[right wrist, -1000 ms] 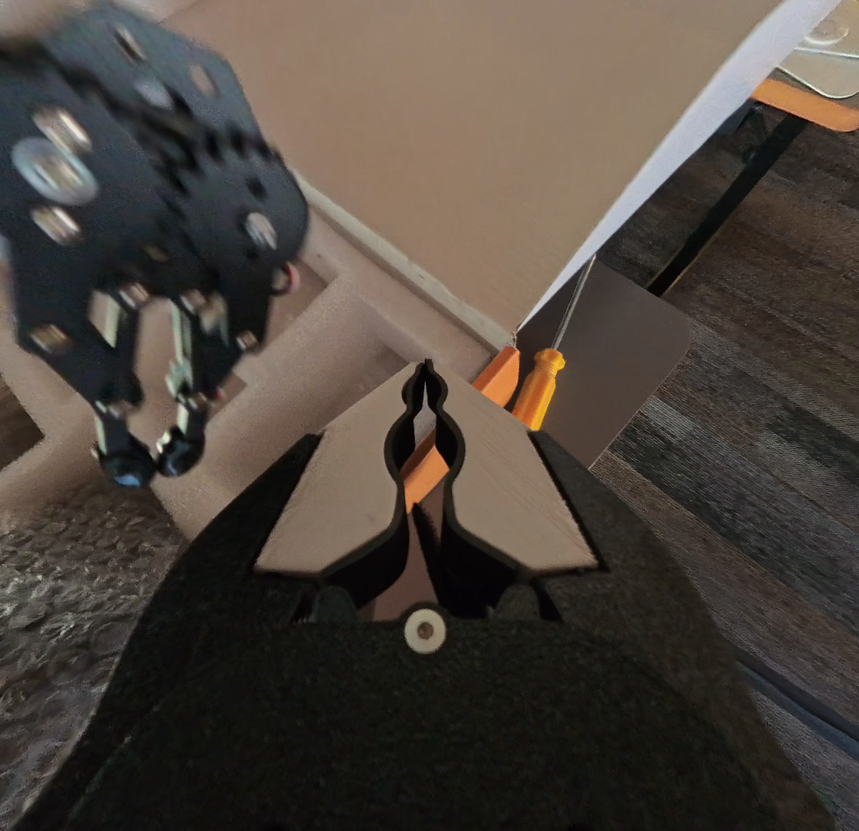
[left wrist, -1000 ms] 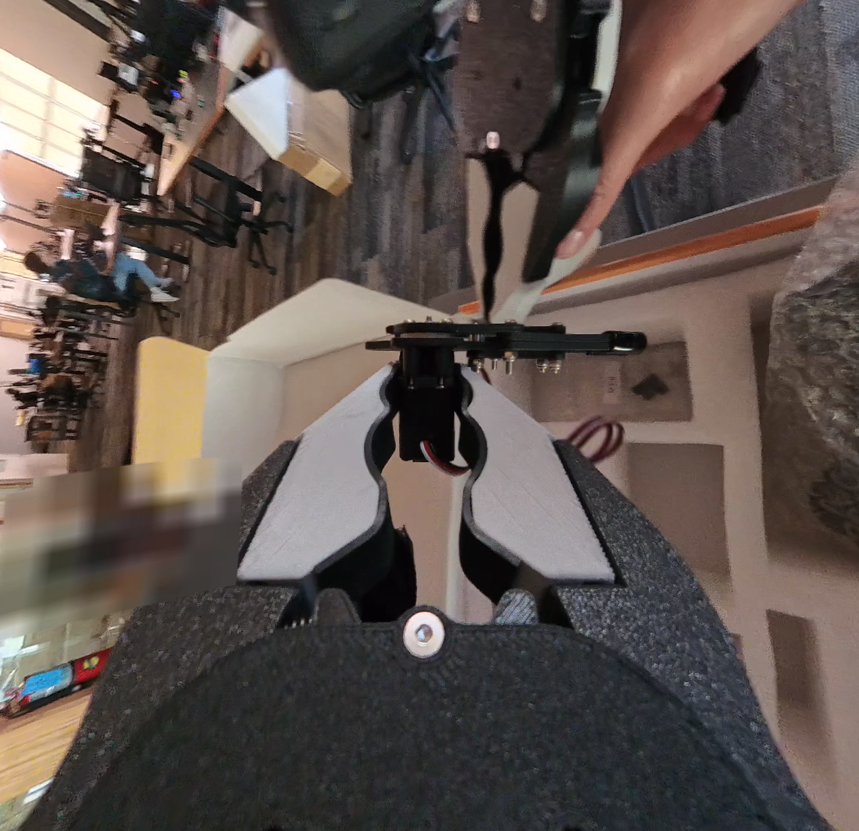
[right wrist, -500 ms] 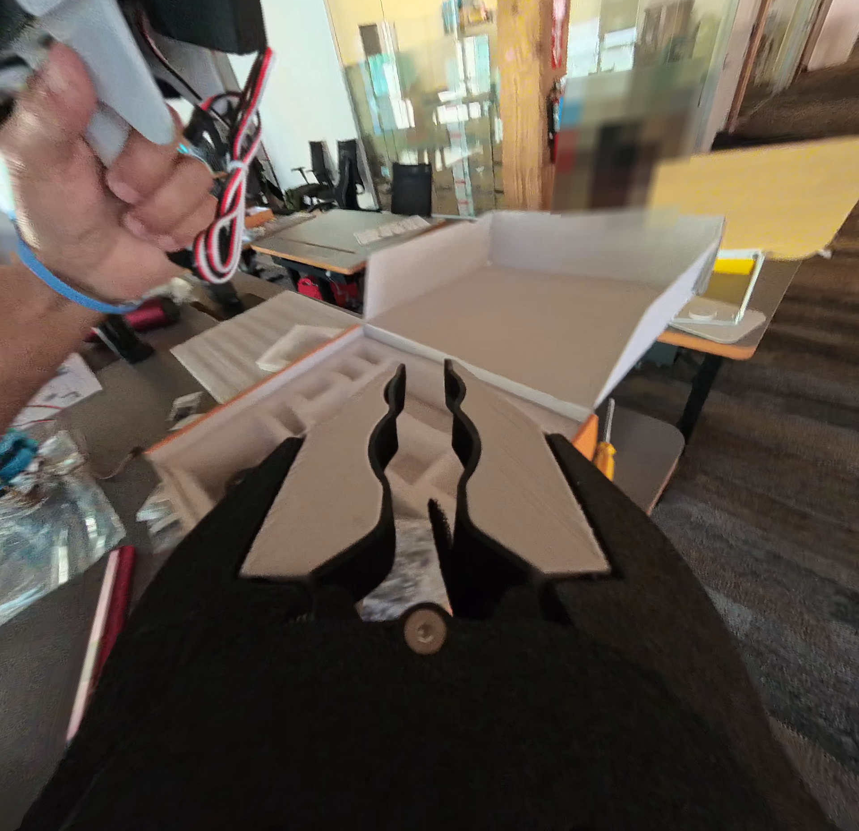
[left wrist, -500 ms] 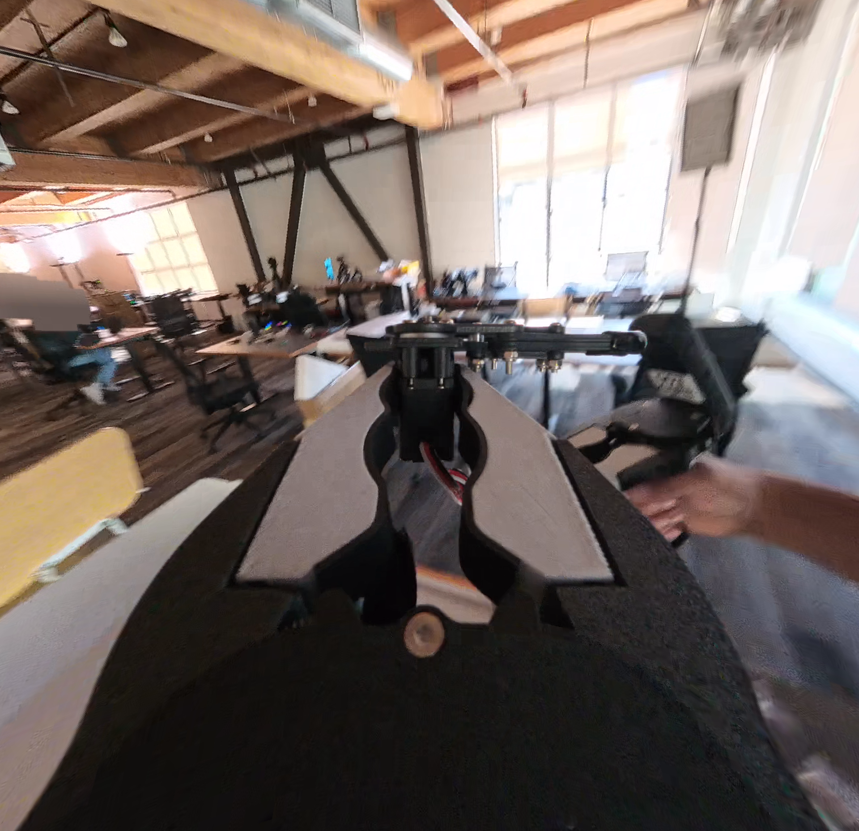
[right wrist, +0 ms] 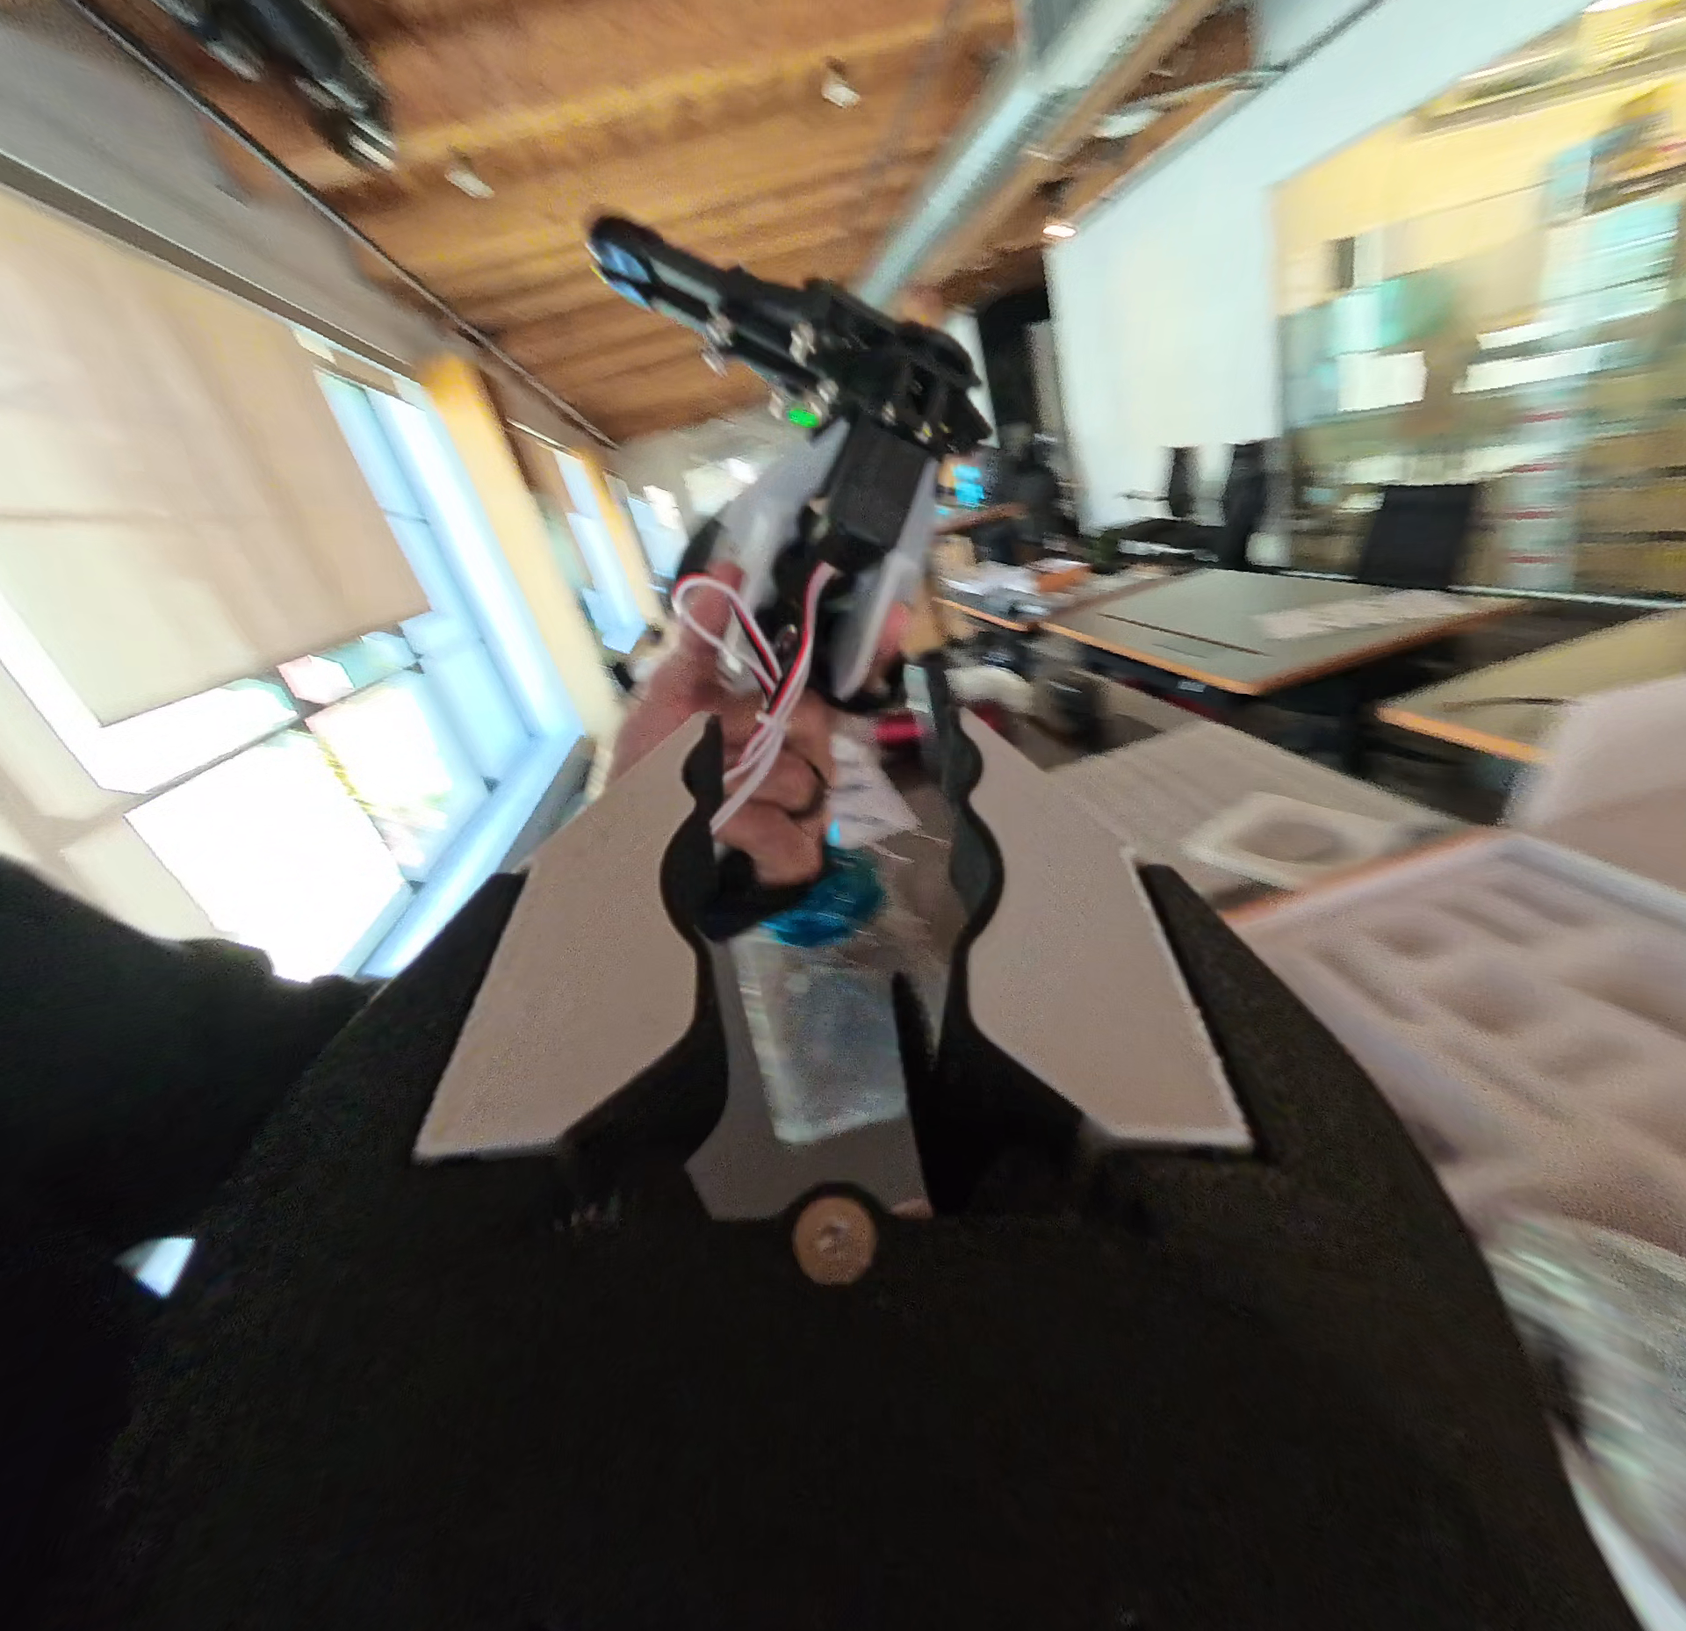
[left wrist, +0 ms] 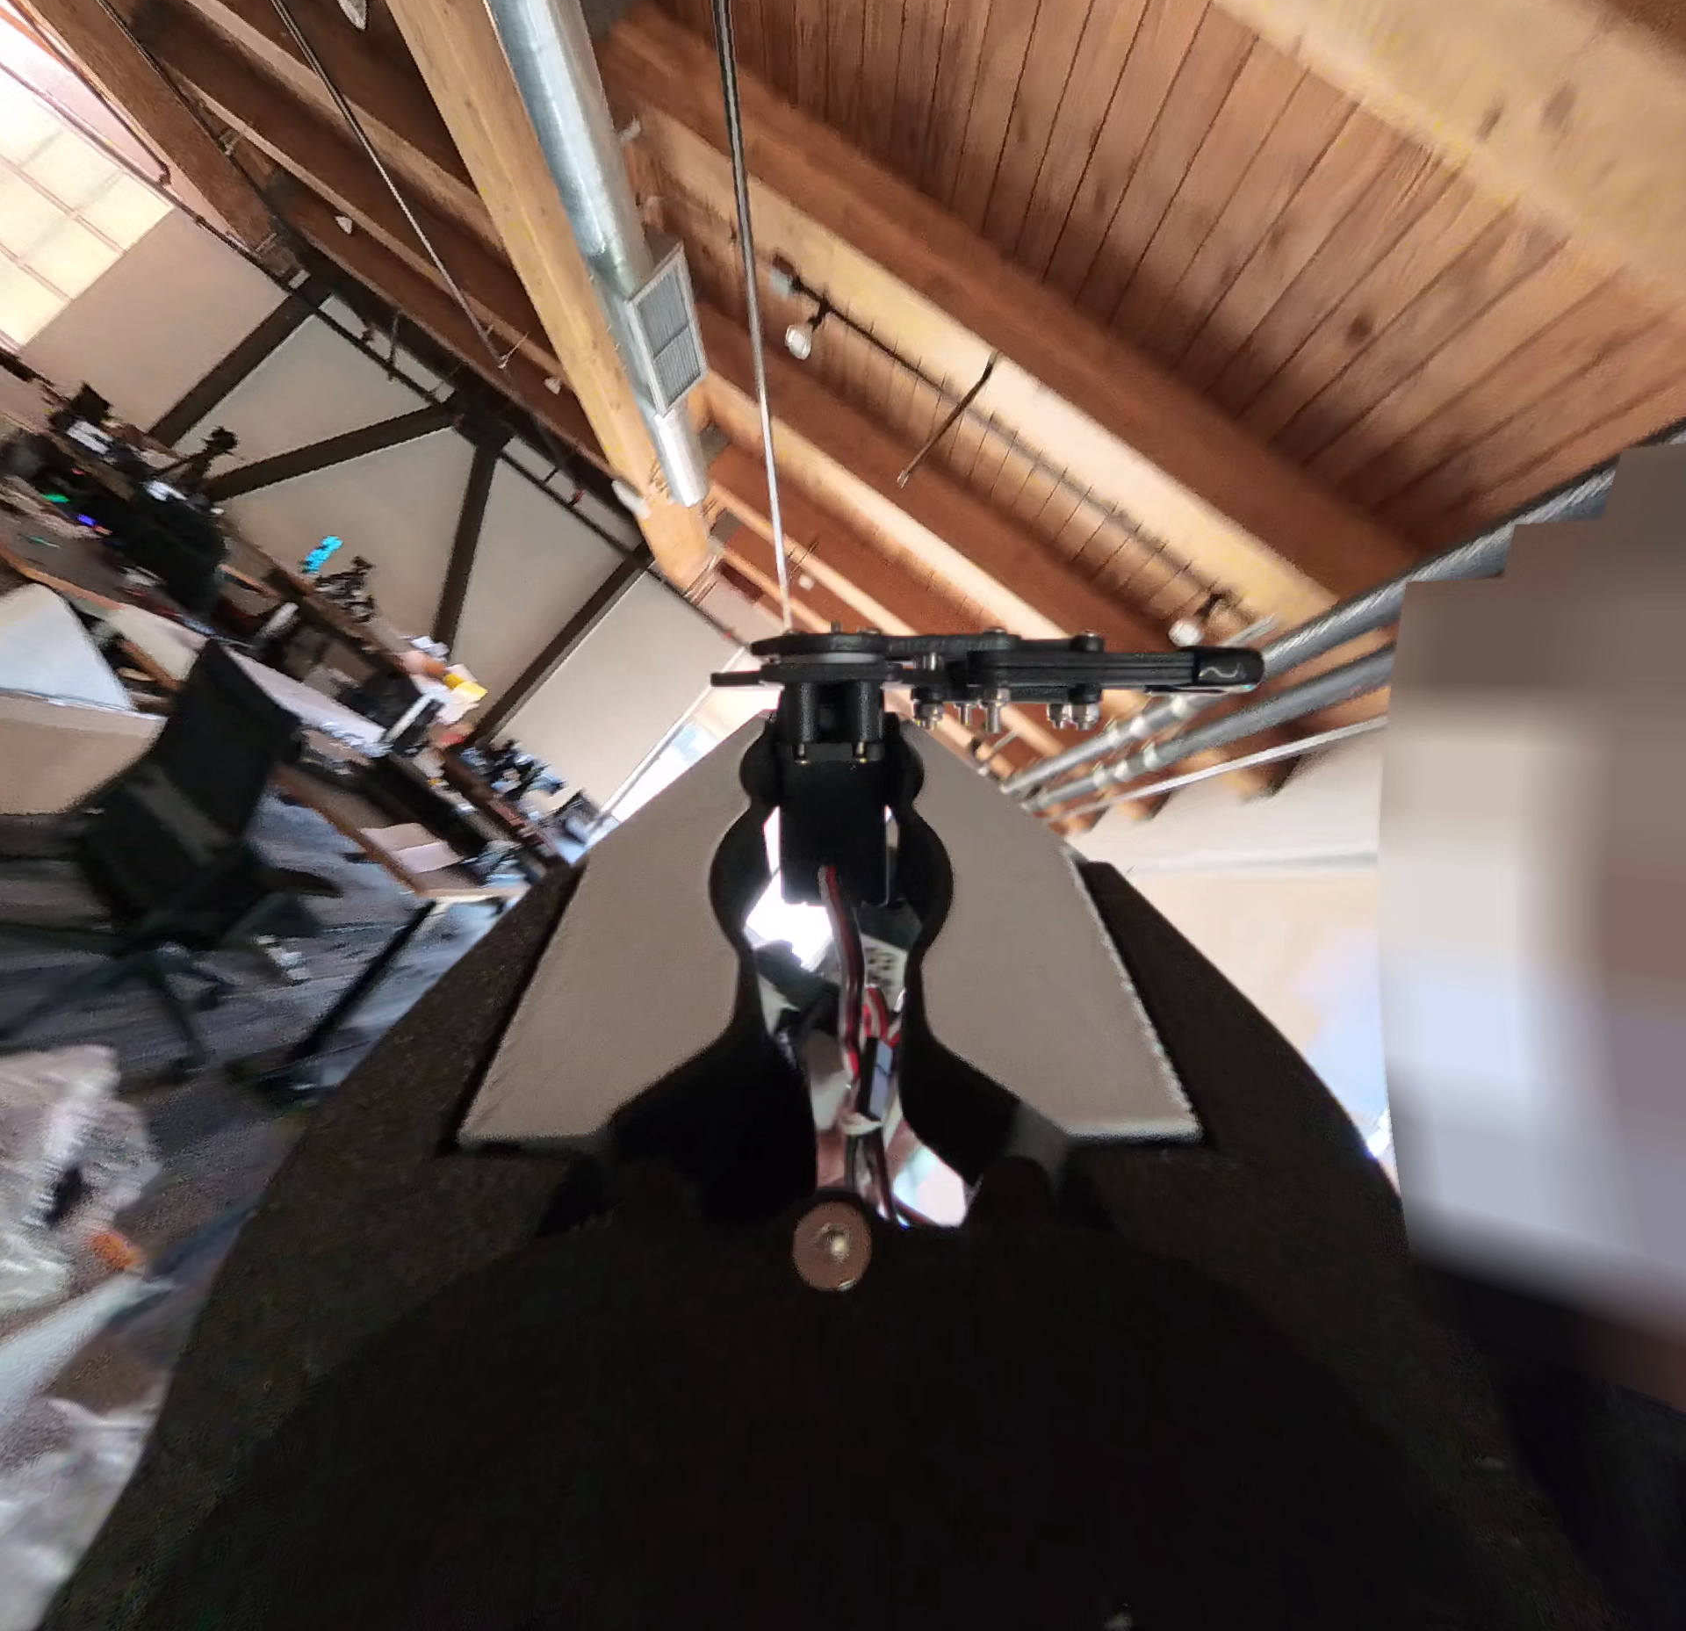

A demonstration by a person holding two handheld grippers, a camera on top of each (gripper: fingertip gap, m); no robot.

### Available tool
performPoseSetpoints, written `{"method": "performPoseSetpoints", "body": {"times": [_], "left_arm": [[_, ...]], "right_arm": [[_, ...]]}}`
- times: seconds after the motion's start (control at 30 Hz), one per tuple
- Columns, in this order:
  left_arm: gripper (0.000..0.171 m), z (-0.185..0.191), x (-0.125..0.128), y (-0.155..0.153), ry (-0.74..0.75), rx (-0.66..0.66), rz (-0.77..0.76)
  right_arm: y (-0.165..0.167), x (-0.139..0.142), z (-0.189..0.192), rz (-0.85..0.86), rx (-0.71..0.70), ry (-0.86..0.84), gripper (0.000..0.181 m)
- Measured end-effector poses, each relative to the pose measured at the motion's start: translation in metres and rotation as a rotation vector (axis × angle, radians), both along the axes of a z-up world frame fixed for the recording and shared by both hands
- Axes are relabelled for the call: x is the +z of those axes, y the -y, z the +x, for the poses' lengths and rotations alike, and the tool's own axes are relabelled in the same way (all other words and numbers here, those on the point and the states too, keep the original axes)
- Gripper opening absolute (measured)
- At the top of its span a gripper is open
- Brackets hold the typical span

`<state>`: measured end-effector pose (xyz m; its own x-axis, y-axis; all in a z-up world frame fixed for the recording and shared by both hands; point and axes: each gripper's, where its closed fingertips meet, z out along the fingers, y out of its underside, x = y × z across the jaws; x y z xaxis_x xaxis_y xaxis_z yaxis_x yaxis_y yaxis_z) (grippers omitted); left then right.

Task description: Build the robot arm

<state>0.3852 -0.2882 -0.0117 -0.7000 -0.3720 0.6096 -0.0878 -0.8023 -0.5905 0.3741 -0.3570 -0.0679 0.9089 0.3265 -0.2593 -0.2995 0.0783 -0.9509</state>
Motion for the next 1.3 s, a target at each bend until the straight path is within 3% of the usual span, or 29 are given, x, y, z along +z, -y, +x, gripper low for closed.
{"method": "performPoseSetpoints", "body": {"times": [0.1, 0.23, 0.53, 0.63, 0.7, 0.83, 0.97, 1.1, 1.2, 1.3], "left_arm": [[0.019, -0.044, -0.002, -0.005, 0.006, -0.015, -0.147], [0.019, -0.098, -0.004, -0.018, 0.041, 0.003, -0.257], [0.020, -0.189, -0.031, -0.055, -0.038, 0.325, 0.043], [0.019, -0.226, -0.034, -0.065, -0.028, 0.304, 0.086], [0.020, -0.251, -0.039, -0.078, -0.027, 0.309, 0.108], [0.021, -0.309, -0.055, -0.113, -0.044, 0.302, 0.162], [0.021, -0.352, -0.085, -0.148, -0.105, 0.236, 0.147], [0.021, -0.373, -0.120, -0.159, -0.155, 0.113, 0.211], [0.027, -0.365, -0.158, -0.159, -0.231, 0.054, 0.274], [0.042, -0.347, -0.198, -0.165, -0.316, 0.043, 0.350]], "right_arm": [[-0.004, 0.011, -0.041, 0.039, 0.149, -0.095, 0.054], [-0.029, 0.017, -0.078, 0.044, 0.227, -0.159, 0.052], [-0.104, -0.002, -0.197, -0.084, 0.448, -0.166, 0.047], [-0.132, -0.011, -0.235, -0.114, 0.488, -0.145, 0.040], [-0.145, -0.012, -0.266, -0.104, 0.552, -0.137, 0.021], [-0.183, -0.026, -0.322, -0.123, 0.579, -0.156, 0.021], [-0.222, -0.051, -0.367, -0.180, 0.568, -0.210, 0.021], [-0.237, -0.082, -0.385, -0.221, 0.501, -0.238, 0.020], [-0.236, -0.118, -0.373, -0.323, 0.359, -0.193, 0.020], [-0.229, -0.149, -0.327, -0.426, 0.160, -0.136, 0.020]]}}
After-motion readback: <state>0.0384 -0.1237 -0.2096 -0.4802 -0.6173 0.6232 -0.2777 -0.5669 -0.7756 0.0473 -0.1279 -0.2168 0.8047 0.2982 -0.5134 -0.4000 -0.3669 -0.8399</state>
